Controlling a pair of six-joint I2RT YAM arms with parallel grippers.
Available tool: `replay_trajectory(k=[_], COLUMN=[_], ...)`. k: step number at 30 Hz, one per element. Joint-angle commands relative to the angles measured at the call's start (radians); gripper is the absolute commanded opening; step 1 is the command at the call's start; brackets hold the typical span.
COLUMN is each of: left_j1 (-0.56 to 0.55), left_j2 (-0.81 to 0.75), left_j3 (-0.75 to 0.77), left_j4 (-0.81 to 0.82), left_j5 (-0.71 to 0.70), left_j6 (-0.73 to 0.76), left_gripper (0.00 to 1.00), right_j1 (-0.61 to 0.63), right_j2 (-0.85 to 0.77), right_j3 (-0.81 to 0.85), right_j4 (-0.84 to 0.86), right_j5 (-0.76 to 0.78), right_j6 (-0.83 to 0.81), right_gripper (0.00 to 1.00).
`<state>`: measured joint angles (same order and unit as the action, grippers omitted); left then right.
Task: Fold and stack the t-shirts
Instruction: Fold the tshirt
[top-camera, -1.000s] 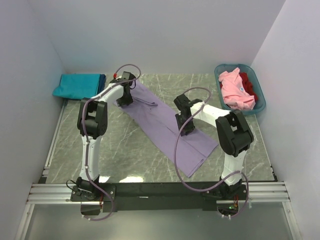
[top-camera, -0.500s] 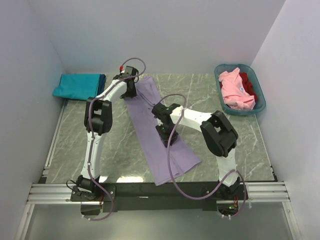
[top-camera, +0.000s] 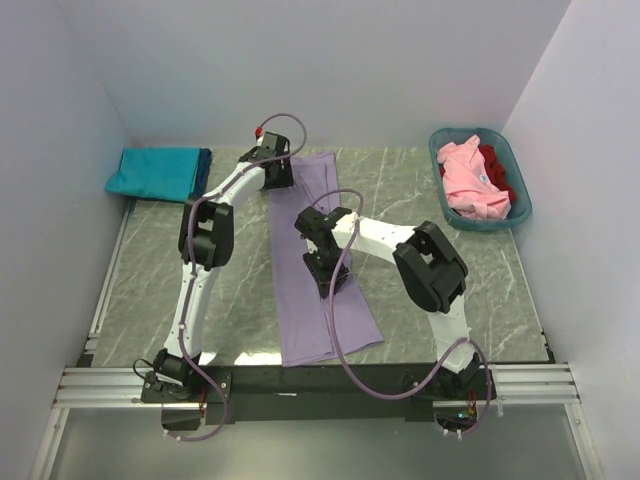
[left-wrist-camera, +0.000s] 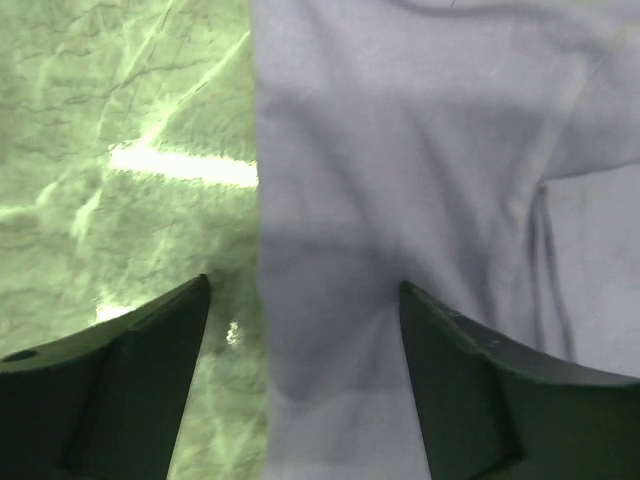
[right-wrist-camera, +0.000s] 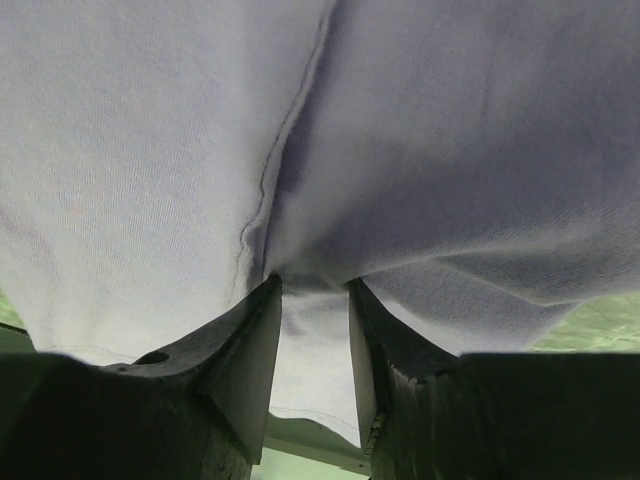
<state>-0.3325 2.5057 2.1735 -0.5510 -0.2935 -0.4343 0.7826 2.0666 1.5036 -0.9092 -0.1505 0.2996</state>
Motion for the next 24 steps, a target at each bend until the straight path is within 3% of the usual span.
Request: replay_trajectory(k=[1, 2, 5, 10, 16, 24], left_j1=[0.006, 0.007, 0.010, 0.010, 0.001, -0.144], left_j2=[-0.019, -0.034, -0.105, -0.243, -0.467, -0.928], left_j3=[0.002, -0.007, -0.029, -0.044, -0.171, -0.772], left_j4=[0.071, 0.085, 0.120, 0.102, -0.085, -0.234], left_j5=[0.071, 0.077, 0.077, 0.070, 0.083, 0.112], left_j6=[-0.046, -0.049, -0.057, -0.093, -0.224, -0.323], left_gripper=[0.84, 0.91, 0.99, 0.99, 0.99, 0.98], right_j1=[-0.003, -0.005, -0.003, -0.006, -0.032, -0.059], right_j2=[-0.032, -0.071, -0.155, -0.281, -0.422, -0.565], right_j3=[-0.003, 0.006, 0.030, 0.006, -0.225, -0.500], right_j4=[0.012, 0.010, -0.005, -0.013, 0.001, 0.070], right_j5=[0.075, 0.092, 0.141, 0.196, 0.164, 0.072], right_j6=[0.027, 0.033, 0.056, 0.107, 0.151, 0.214], right_gripper=[0.42, 0.42, 0.43, 0.48, 0.49, 0.50])
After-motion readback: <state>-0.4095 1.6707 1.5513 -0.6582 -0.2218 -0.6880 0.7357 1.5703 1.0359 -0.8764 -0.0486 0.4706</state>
